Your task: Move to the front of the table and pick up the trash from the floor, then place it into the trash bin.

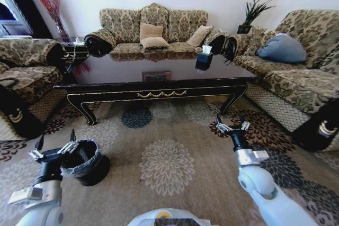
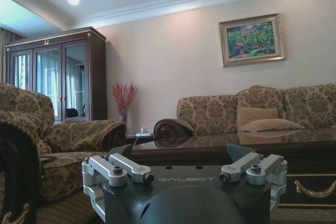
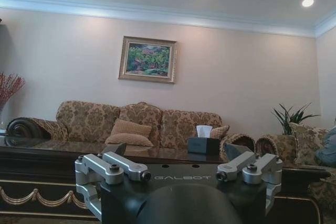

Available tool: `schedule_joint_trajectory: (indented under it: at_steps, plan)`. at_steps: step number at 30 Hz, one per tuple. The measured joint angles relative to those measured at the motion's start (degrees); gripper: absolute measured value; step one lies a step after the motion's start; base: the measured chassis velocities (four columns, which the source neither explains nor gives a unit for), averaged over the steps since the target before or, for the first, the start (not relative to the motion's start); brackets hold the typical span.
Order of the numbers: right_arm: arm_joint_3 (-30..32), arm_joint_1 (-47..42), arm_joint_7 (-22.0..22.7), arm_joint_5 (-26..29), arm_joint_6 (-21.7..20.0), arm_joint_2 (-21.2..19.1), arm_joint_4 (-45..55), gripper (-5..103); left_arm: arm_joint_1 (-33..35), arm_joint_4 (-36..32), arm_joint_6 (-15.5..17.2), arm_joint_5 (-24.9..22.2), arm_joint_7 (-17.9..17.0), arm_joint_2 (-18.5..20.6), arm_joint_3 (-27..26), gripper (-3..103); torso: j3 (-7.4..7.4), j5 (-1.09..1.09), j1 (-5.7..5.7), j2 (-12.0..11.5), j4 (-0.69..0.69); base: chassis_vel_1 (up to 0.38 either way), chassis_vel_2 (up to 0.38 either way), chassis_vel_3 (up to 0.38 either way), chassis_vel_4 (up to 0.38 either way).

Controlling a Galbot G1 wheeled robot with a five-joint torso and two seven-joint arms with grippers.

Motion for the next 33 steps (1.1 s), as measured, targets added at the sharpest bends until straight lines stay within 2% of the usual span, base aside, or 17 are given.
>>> schedule_joint_trajectory:
  at_steps: [21, 33]
  plan:
    - [-0.1, 0.1, -0.1, 0.2, 0.0, 0.0, -0.1, 100, -0.1, 0.1, 0.2, -0.1, 0.0, 0.1, 0.0, 100, 0.01, 0.0, 0.02, 0.0, -0.01, 0.003, -0.002, -0.003, 0.001]
    - [-0.2, 0.2, 0.0, 0.2, 0.0, 0.0, -0.2, 100, -0.1, 0.2, 0.2, -0.2, 0.0, 0.2, 0.0, 100, 0.01, 0.01, 0.01, 0.0, -0.01, 0.15, -0.144, -0.149, 0.155]
